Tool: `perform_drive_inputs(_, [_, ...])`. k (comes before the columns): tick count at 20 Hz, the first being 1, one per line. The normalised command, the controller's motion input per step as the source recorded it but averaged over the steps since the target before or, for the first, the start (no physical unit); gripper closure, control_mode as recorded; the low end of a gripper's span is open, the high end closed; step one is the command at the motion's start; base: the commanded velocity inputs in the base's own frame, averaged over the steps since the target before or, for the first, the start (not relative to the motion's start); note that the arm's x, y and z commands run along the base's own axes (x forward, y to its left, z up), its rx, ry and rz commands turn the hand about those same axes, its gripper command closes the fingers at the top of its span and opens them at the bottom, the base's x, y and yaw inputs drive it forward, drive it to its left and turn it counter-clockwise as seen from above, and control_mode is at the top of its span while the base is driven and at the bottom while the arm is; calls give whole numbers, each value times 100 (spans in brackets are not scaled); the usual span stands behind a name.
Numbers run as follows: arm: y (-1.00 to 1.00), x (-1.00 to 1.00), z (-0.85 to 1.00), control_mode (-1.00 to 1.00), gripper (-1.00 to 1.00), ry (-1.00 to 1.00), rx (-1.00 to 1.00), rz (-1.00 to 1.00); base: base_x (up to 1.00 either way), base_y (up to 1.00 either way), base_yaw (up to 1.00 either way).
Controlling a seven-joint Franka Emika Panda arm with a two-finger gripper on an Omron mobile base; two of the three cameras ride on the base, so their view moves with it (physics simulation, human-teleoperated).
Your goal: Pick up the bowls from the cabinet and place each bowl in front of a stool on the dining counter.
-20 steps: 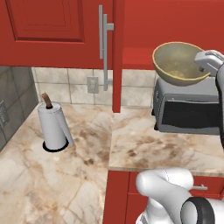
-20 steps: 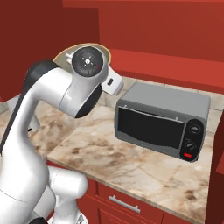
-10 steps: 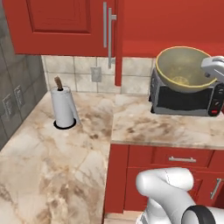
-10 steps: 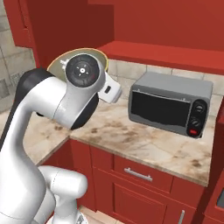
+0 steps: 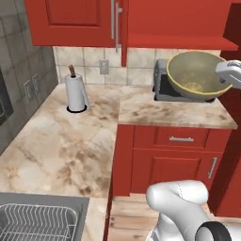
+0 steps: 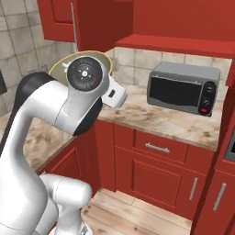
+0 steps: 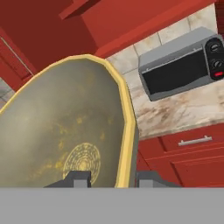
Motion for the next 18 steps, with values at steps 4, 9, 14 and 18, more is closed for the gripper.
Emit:
perform_drive_inputs(4, [0, 0, 0, 100, 100, 0, 0, 0, -100, -36, -15])
perform_drive_inputs(9, [0, 0, 0, 100, 100, 0, 0, 0, -98, -58, -35])
perform_drive_inputs(14, [0, 0, 0, 100, 100, 0, 0, 0, -47, -40, -62])
perform_drive_inputs(18, [0, 0, 0, 100, 100, 0, 0, 0, -21, -37, -69])
